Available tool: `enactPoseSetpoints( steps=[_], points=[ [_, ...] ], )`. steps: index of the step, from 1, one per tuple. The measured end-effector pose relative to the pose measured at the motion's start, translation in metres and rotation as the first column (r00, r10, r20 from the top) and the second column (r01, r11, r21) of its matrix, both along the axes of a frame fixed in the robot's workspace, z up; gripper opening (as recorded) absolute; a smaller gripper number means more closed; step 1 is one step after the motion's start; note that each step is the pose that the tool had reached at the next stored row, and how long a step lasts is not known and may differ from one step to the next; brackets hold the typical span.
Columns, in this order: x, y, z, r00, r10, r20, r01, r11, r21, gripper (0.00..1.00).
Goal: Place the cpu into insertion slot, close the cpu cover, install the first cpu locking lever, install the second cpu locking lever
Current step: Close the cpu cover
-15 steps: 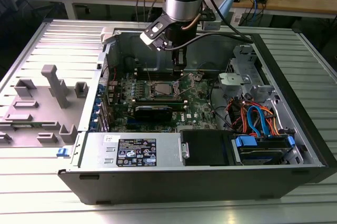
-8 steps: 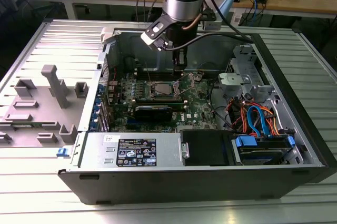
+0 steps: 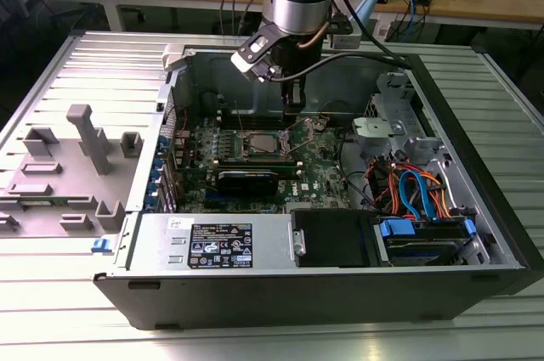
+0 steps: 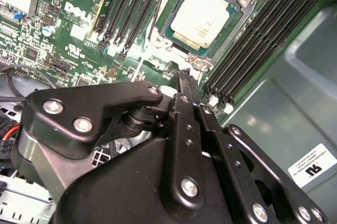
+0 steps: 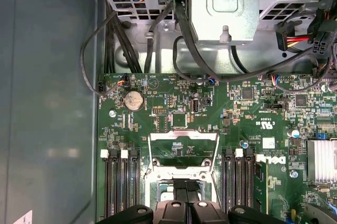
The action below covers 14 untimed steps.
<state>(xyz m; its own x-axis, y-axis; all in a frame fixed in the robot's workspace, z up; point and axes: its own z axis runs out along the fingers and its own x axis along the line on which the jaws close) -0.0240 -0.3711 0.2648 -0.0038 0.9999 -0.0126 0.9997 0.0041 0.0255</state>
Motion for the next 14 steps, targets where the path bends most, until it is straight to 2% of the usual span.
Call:
enactPoseSetpoints(
  steps=[11, 14],
  points=[
    [0.0002, 0.0000, 0.0033, 1.0000, 0.000, 0.0001, 0.000, 1.0000, 0.0002, 0.11],
    [0.0046, 0.0001, 0.0034, 1.0000, 0.000, -0.0003, 0.000, 1.0000, -0.0002, 0.11]
  ],
)
